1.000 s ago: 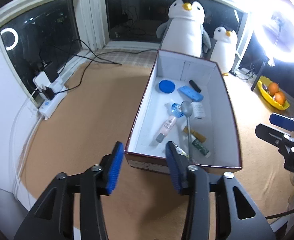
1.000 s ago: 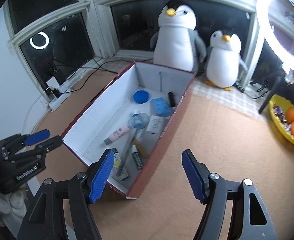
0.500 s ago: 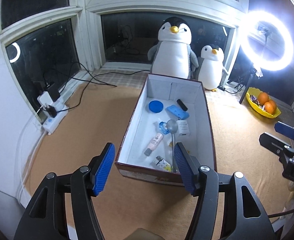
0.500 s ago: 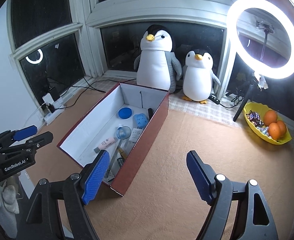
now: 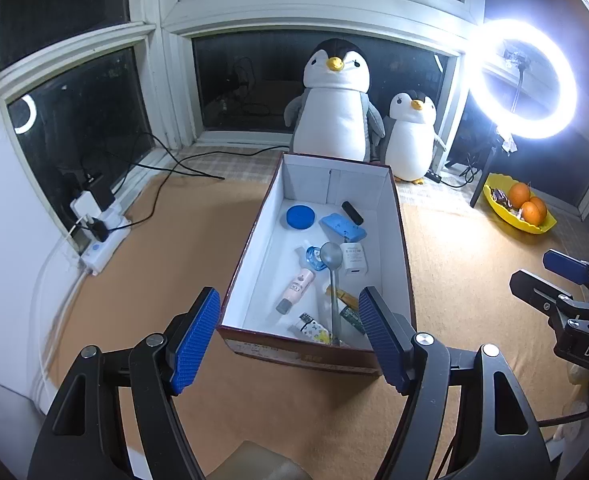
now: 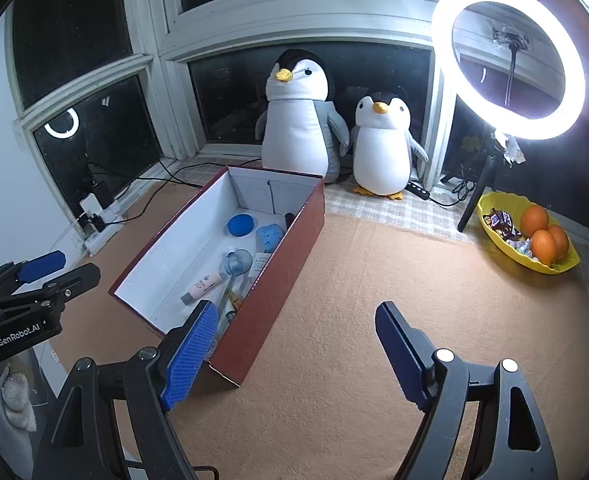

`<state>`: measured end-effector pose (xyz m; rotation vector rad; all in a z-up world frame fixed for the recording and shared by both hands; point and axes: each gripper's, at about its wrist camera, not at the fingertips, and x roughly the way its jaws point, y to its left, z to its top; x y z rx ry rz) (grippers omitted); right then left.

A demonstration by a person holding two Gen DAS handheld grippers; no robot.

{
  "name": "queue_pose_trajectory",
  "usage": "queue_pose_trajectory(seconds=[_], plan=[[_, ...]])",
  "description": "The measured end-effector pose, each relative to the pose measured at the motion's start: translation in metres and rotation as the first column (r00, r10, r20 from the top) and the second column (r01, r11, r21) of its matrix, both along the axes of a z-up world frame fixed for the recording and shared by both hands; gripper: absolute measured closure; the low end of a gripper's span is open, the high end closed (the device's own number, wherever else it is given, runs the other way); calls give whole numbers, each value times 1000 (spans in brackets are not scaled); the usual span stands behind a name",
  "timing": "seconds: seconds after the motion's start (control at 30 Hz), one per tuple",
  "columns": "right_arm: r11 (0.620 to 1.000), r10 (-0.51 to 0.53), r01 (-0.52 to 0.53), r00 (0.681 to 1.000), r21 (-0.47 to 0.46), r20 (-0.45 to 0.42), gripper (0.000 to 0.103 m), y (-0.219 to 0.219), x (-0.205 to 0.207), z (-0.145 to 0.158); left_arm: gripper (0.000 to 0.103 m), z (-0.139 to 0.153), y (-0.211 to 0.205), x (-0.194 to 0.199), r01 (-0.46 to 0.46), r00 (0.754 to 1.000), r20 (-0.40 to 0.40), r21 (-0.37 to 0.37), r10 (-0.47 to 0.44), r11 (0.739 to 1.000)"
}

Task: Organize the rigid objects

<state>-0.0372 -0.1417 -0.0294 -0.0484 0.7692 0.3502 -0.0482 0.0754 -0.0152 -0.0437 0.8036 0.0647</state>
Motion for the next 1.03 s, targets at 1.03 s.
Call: queue_pose_trajectory(seconds=[1.03], plan=[[1000,-8,8,1000,-16,-14,25,-1,5,-6,31,-2,-2,3,0,1000,-8,2,0,1000]])
